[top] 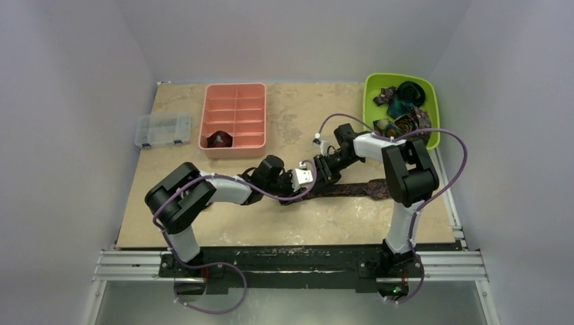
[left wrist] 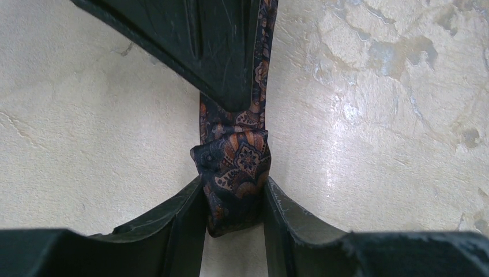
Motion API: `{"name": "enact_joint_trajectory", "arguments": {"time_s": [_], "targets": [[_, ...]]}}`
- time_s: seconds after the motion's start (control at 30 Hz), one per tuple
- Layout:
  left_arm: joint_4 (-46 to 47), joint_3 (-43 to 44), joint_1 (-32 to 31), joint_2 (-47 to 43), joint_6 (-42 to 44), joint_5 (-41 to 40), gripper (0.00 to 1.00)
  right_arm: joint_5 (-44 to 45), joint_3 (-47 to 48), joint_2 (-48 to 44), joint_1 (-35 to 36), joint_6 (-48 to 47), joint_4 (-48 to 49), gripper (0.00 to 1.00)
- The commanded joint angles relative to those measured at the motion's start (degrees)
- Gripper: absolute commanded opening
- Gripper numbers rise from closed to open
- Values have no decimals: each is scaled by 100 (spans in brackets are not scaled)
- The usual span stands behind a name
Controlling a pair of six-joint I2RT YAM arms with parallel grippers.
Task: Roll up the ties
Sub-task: Roll the tie at the center of the board.
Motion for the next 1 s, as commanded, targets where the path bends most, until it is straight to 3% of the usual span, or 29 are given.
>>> {"name": "enact_joint_trajectory", "arguments": {"time_s": [0.0,0.2,0.53,0.7,0.83,0.97], "targets": [[-804,133,12,68,202,-257,37,-288,224,-374,-140,-234,-439,27],[-895,266,9,137,247,-208,37,-649,221,-466,-105,197,-157,44],[-935,293,9,171,349,-203,37,-630,159,-180,193,946,627,41],[-908,283,9,158,298,-232,38,-527,166,-50,202,696,460,27],[-845,266,9,153,218,-272,41,-424,73,-45,187,577,351,3],[-817,296,18,158,96,-349,45,-341,58,-69,141,268,258,0]]}}
